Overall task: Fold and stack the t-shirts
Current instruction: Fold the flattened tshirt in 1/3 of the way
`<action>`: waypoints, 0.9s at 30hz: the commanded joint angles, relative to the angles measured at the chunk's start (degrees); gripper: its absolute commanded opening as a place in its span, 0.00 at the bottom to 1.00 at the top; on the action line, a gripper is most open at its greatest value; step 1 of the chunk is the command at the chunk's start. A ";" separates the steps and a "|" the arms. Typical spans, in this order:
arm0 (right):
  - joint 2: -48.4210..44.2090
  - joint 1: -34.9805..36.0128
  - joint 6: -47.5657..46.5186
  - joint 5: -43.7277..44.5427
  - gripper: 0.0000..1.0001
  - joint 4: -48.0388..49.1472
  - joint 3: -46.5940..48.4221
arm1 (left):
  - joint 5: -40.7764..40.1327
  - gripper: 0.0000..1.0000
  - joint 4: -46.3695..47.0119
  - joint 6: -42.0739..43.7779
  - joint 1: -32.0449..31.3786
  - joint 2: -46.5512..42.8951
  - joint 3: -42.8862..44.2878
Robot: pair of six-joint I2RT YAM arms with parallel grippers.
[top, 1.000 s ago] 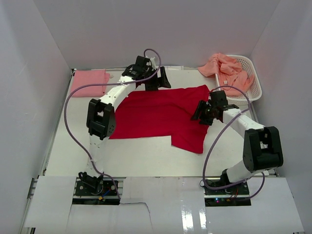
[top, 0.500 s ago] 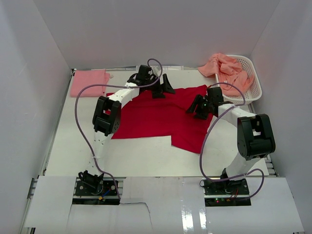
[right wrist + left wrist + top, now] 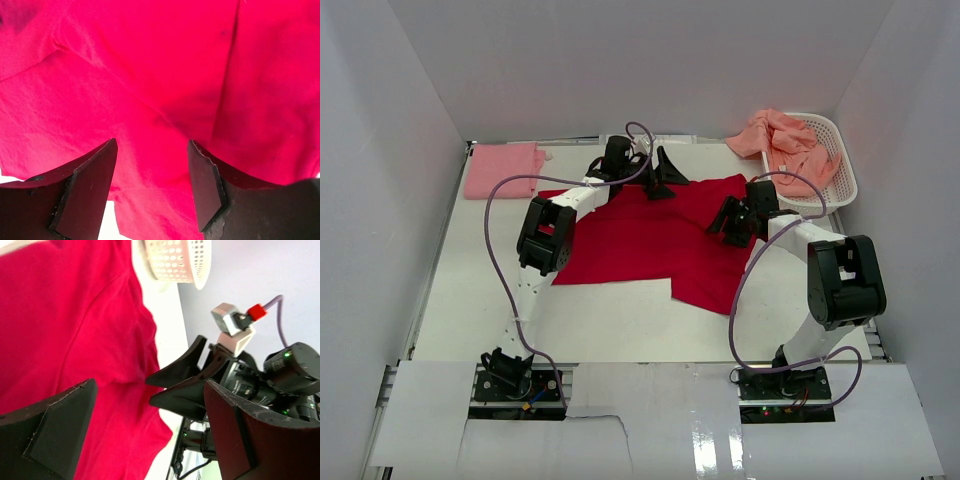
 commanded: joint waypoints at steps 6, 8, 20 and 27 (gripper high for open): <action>-3.48 -0.39 0.90 2.92 0.64 -1.08 -2.59 | 4.78 0.98 5.50 -5.30 0.05 2.49 5.07; -3.83 -0.39 0.90 3.36 0.64 -1.08 -3.03 | 4.69 0.98 5.50 -5.29 0.05 2.76 4.80; -0.49 -0.48 0.46 5.29 0.62 0.06 -1.54 | -0.31 0.98 -2.67 1.99 0.05 3.37 2.25; 2.06 -0.48 0.02 5.82 0.50 1.03 0.04 | -1.99 0.98 -6.01 4.45 0.05 2.06 1.64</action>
